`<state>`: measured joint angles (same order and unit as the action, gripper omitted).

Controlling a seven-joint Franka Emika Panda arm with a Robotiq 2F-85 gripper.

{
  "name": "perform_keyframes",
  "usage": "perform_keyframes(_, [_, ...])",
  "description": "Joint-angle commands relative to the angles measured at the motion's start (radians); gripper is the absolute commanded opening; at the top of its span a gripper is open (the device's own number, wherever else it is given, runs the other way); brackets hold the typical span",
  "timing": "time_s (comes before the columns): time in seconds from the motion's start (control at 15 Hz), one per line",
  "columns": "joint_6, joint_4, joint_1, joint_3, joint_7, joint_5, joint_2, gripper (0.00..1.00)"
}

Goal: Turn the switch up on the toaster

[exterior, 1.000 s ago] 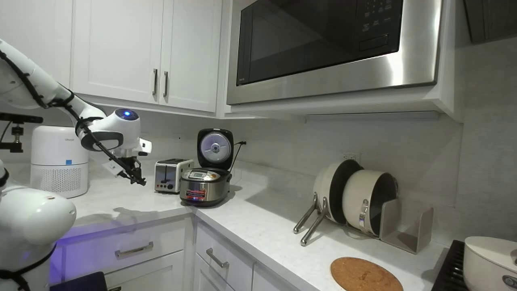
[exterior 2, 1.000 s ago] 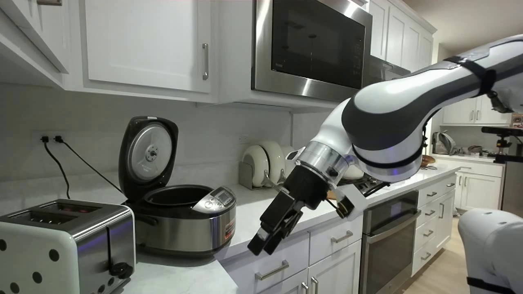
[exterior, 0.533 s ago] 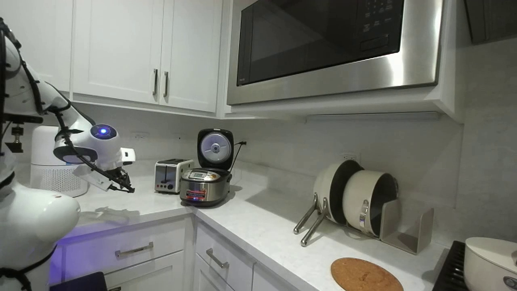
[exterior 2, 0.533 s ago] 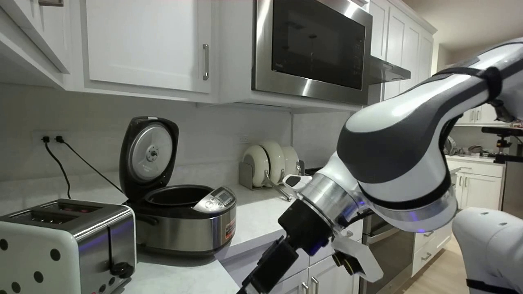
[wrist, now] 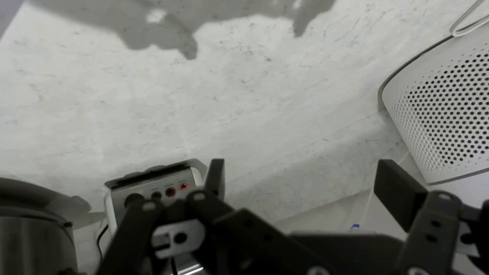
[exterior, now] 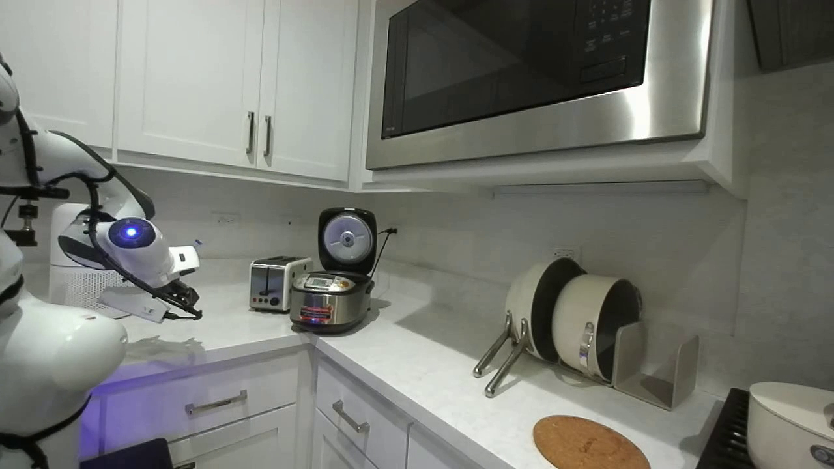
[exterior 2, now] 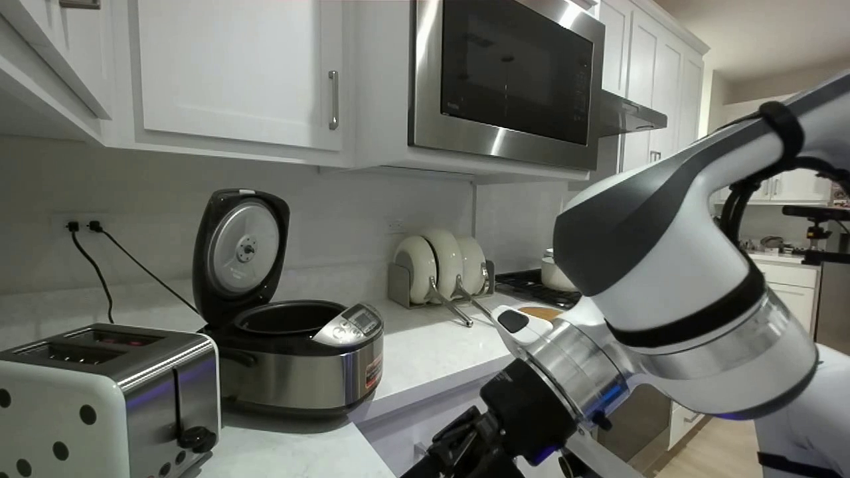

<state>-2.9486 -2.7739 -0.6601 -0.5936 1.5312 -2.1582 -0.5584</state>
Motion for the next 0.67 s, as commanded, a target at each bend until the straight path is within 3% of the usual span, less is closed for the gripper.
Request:
perform_keyframes(0.0, [0.056, 0.036, 0.166, -0.126, 0.206, -0.182, 0.013, 1.0])
perform_keyframes(0.47, [0.177, 0.116, 0.526, -0.418, 0.519, -0.507, 0.033, 1.0])
perform_keyframes(0.53, [0.202, 0.124, 0.592, -0.463, 0.446, -0.443, 0.002, 1.0])
perform_keyframes(0.6, [0.215, 0.142, 0.642, -0.503, 0.459, -0.45, 0.003, 1.0])
